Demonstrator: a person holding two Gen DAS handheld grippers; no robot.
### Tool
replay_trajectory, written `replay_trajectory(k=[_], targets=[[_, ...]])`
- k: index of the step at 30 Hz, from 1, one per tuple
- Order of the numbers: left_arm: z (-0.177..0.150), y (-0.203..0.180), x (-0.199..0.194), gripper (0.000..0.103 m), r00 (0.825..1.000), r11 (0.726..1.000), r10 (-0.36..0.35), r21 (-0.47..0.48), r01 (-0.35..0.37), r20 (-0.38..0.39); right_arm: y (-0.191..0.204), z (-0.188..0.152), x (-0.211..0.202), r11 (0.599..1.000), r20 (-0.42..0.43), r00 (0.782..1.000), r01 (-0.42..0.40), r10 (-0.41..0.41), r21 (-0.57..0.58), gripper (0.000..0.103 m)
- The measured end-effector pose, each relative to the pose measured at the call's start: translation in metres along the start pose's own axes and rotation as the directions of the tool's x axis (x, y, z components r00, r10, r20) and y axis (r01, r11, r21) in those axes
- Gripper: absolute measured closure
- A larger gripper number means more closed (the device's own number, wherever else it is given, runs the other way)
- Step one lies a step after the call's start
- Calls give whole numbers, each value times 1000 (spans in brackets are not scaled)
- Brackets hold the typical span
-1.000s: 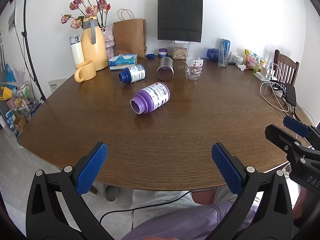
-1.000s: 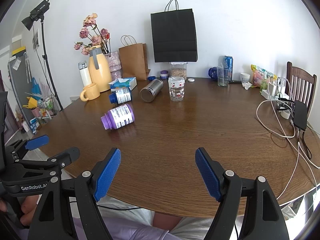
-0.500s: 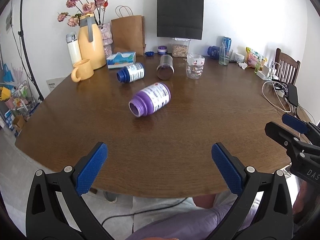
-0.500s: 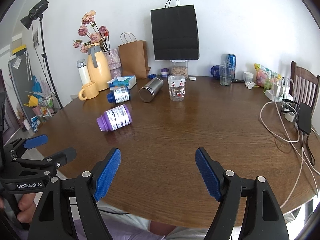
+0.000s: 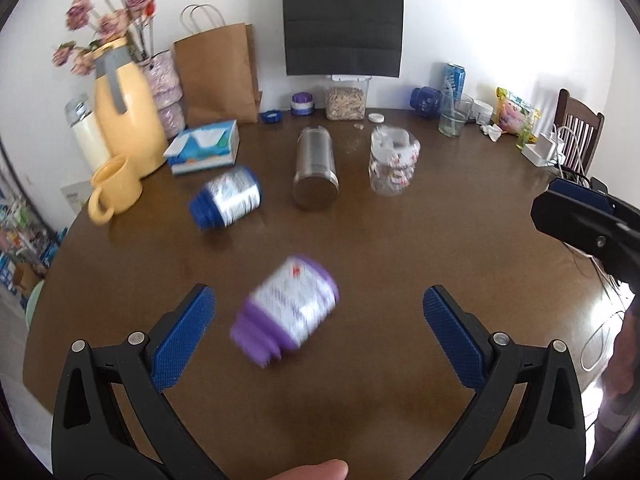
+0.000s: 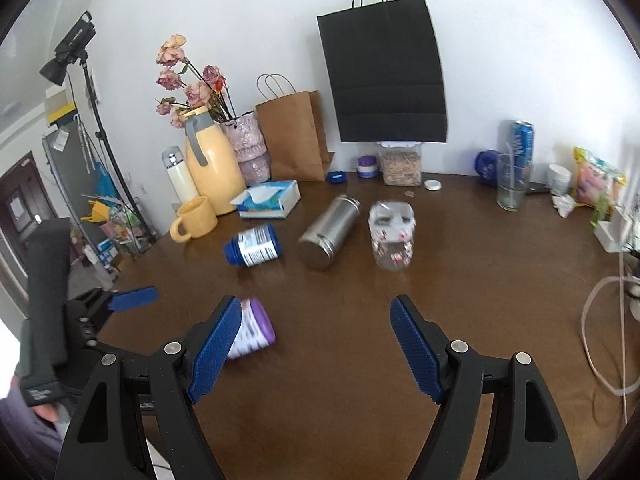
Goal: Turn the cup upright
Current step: 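Move both tools toward the silver tumbler lying on its side, then grasp the silver tumbler's body with the left gripper and lift it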
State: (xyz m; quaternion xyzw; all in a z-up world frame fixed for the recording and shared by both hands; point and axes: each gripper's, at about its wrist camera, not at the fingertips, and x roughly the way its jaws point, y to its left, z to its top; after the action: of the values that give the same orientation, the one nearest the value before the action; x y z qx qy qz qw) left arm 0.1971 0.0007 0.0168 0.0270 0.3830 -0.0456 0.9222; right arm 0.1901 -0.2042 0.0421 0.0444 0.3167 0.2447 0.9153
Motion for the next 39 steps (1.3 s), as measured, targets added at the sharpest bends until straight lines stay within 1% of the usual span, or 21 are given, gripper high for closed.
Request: replay_trajectory(k=[2, 5, 8, 11, 12, 13, 14, 15, 16, 17, 19, 20, 23, 27, 29, 31, 33, 34, 35, 37, 39], targets=[[27, 5, 22, 0, 1000, 1000, -6, 8, 6, -10, -7, 29, 24, 1000, -26, 1000, -18, 18, -12, 22], [63, 12, 59, 5, 995, 997, -72, 12, 73, -62, -18, 66, 68, 998, -95, 994, -54, 52, -28, 22], [95, 11, 105, 6, 986, 991, -108, 60, 117, -129, -41, 105, 128, 988, -191, 969, -148, 155, 49, 22], [115, 9, 147, 16, 986, 992, -70, 96, 86, -153, -58, 128, 178, 977, -251, 947, -179, 203, 118, 22], [122, 12, 162, 19, 982, 993, -77, 72, 91, -174, -63, 133, 192, 975, -267, 941, -176, 207, 134, 22], [131, 15, 184, 20, 970, 993, -95, 45, 108, -225, -68, 138, 206, 975, -284, 937, -164, 201, 150, 22], [136, 19, 201, 24, 963, 993, -102, 34, 114, -248, -74, 143, 223, 978, -304, 935, -138, 181, 159, 22], [139, 21, 211, 29, 963, 994, -94, 24, 103, -251, -76, 147, 234, 979, -318, 932, -125, 171, 159, 22], [142, 25, 223, 30, 962, 996, -86, -1, 89, -258, -81, 151, 247, 979, -337, 926, -117, 168, 168, 22], [143, 27, 236, 30, 953, 994, -106, -23, 104, -283, -86, 155, 257, 977, -356, 918, -114, 172, 180, 22], [140, 26, 260, 31, 925, 988, -151, -47, 144, -348, -92, 159, 277, 975, -390, 904, -107, 177, 194, 22], [139, 26, 268, 32, 917, 987, -158, -61, 145, -367, -96, 161, 286, 976, -409, 897, -94, 168, 195, 22], [133, 25, 292, 43, 897, 988, -153, -77, 133, -415, -104, 162, 310, 981, -447, 883, -65, 143, 185, 22], [129, 25, 297, 45, 907, 984, -174, -97, 148, -383, -113, 160, 329, 975, -466, 870, -70, 163, 210, 22], [128, 26, 296, 45, 924, 987, -155, -95, 130, -351, -117, 158, 337, 972, -479, 860, -74, 176, 224, 22], [128, 32, 294, 45, 933, 986, -154, -112, 124, -327, -119, 156, 342, 967, -484, 854, -82, 194, 242, 22], [131, 38, 286, 45, 943, 981, -171, -138, 137, -284, -122, 155, 347, 963, -483, 852, -81, 201, 257, 22], [134, 41, 279, 45, 955, 978, -181, -147, 149, -237, -121, 156, 349, 966, -482, 856, -74, 188, 246, 22], [136, 42, 275, 45, 960, 976, -188, -152, 158, -207, -118, 156, 351, 970, -482, 857, -76, 182, 231, 22], [140, 47, 270, 45, 966, 969, -204, -174, 176, -161, -113, 161, 355, 969, -475, 856, -104, 202, 224, 22], [143, 51, 272, 45, 961, 960, -235, -188, 207, -143, -109, 168, 359, 963, -471, 851, -137, 235, 232, 22]])
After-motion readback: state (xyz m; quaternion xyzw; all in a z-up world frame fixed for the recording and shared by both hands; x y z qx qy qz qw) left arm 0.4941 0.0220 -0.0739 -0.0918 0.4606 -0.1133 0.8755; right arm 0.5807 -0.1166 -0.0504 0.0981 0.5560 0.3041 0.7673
